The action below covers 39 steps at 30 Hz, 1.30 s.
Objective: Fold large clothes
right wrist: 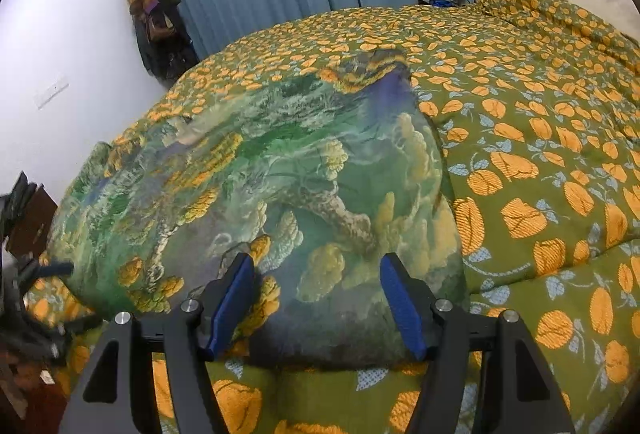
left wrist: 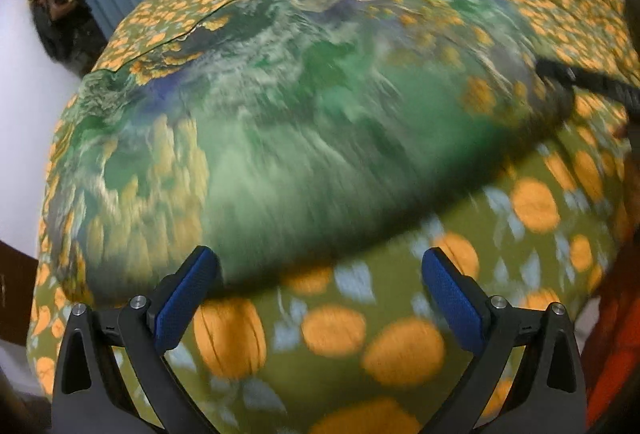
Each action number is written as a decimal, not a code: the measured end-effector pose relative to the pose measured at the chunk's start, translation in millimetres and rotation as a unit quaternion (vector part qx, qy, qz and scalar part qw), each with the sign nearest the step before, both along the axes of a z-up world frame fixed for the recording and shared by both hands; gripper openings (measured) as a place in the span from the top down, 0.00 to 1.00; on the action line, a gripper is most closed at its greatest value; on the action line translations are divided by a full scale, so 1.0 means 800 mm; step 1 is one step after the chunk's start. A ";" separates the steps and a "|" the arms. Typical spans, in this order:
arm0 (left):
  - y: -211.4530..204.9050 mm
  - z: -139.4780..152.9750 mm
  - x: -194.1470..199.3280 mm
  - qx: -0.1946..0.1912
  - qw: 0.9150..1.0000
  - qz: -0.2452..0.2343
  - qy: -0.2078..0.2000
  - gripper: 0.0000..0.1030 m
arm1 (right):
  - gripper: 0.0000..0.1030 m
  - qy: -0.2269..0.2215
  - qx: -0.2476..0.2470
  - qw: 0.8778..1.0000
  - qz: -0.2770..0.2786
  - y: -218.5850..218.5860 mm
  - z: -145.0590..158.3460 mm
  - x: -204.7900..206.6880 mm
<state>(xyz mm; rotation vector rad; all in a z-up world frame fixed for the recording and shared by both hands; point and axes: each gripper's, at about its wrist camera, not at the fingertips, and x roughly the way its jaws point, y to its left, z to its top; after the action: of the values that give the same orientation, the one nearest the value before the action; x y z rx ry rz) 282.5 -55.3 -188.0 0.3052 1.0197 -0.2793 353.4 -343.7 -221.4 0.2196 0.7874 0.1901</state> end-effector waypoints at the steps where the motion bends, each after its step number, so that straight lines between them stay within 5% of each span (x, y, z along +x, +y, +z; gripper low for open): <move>1: 0.002 0.002 -0.009 -0.011 1.000 -0.004 0.005 0.01 | 0.35 0.001 0.008 1.000 -0.002 -0.004 0.005 -0.004; 7: 0.013 0.002 -0.040 -0.061 0.998 0.015 0.028 0.01 | 0.31 -0.006 0.046 0.998 -0.045 -0.039 0.018 -0.020; 17: 0.014 0.014 -0.055 -0.063 0.998 0.016 0.008 0.01 | 0.30 0.011 0.076 0.991 -0.108 -0.083 0.009 -0.023; 22: 0.033 0.074 -0.011 -0.129 0.990 0.049 -0.037 0.01 | 0.28 0.031 0.129 0.979 -0.154 -0.119 -0.011 -0.018; 27: 0.023 0.099 0.059 -0.153 0.985 0.060 -0.058 0.01 | 0.28 0.048 0.202 0.970 -0.128 -0.124 -0.033 -0.006; 32: -0.027 0.065 0.109 -0.140 0.990 0.016 -0.014 0.01 | 0.26 0.077 0.235 0.961 -0.121 -0.127 -0.060 0.013; 37: -0.035 0.005 0.139 -0.110 0.993 0.026 0.015 0.00 | 0.25 0.026 0.216 0.973 -0.084 -0.125 -0.040 0.052; 39: -0.033 -0.002 0.141 -0.115 0.993 0.024 0.014 0.00 | 0.23 0.054 0.235 0.968 -0.075 -0.123 -0.058 0.071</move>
<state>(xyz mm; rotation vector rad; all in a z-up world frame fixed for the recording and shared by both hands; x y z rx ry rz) 395.2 -81.5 -189.7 0.0687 1.0107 -0.3548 410.2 -442.1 -268.0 0.7409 0.8220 0.2213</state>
